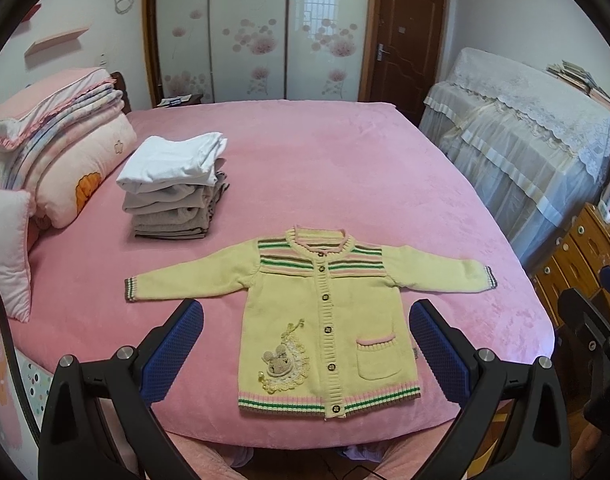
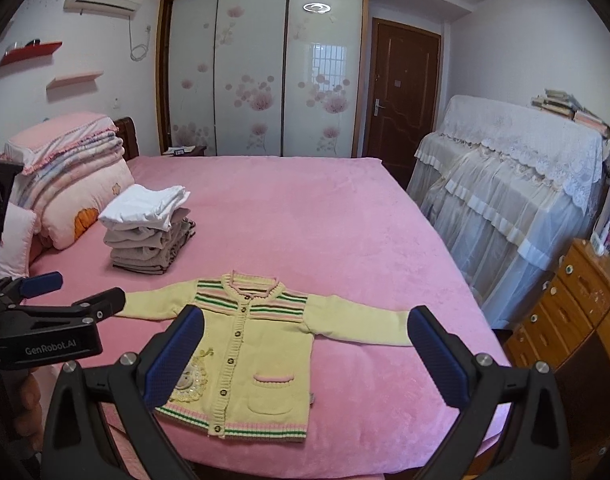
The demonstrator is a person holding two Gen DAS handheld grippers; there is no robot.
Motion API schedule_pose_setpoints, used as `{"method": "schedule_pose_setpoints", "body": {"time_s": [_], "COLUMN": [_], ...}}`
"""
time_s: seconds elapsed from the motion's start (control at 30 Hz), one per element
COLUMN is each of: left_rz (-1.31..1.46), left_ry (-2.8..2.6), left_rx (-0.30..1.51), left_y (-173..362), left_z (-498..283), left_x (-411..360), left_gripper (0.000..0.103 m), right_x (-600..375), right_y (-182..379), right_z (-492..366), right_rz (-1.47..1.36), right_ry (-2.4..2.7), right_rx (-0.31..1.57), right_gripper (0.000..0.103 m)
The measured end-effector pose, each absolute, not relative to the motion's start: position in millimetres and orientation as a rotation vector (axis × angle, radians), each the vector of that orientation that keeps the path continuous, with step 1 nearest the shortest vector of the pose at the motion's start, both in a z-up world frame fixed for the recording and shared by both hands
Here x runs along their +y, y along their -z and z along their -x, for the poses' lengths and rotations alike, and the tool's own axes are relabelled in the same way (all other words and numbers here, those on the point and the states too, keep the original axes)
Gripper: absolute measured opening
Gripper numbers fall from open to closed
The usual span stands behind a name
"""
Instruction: Fold small clothes
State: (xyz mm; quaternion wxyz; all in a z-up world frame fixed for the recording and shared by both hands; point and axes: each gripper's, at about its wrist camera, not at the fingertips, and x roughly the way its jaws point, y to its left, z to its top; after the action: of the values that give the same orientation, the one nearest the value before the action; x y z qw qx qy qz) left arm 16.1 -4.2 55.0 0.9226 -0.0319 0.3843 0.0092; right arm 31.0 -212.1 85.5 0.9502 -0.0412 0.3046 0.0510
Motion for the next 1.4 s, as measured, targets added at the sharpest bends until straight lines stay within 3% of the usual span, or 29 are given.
{"method": "schedule_pose_setpoints", "body": {"time_s": [0.9, 1.03, 1.3, 1.4], "left_rz": [-0.055, -0.07, -0.123, -0.152], "left_ry": [0.095, 0.094, 0.101, 0.092], "left_rx": [0.714, 0.712, 0.733, 0.757], "left_y": [-52, -38, 18, 49], "left_z": [-92, -116, -172, -192], "left_x": [-106, -126, -170, -185], "left_gripper": [0.102, 0.102, 0.102, 0.102], "right_x": [-334, -356, -396, -410], "right_y": [-75, -67, -24, 7], "right_z": [-71, -89, -134, -156], "right_rz": [0.007, -0.005, -0.05, -0.079], "right_ry": [0.172, 0.219, 0.255, 0.251], "right_rx": [0.593, 0.604, 0.676, 0.735], "right_gripper": [0.102, 0.091, 0.089, 0.083]}}
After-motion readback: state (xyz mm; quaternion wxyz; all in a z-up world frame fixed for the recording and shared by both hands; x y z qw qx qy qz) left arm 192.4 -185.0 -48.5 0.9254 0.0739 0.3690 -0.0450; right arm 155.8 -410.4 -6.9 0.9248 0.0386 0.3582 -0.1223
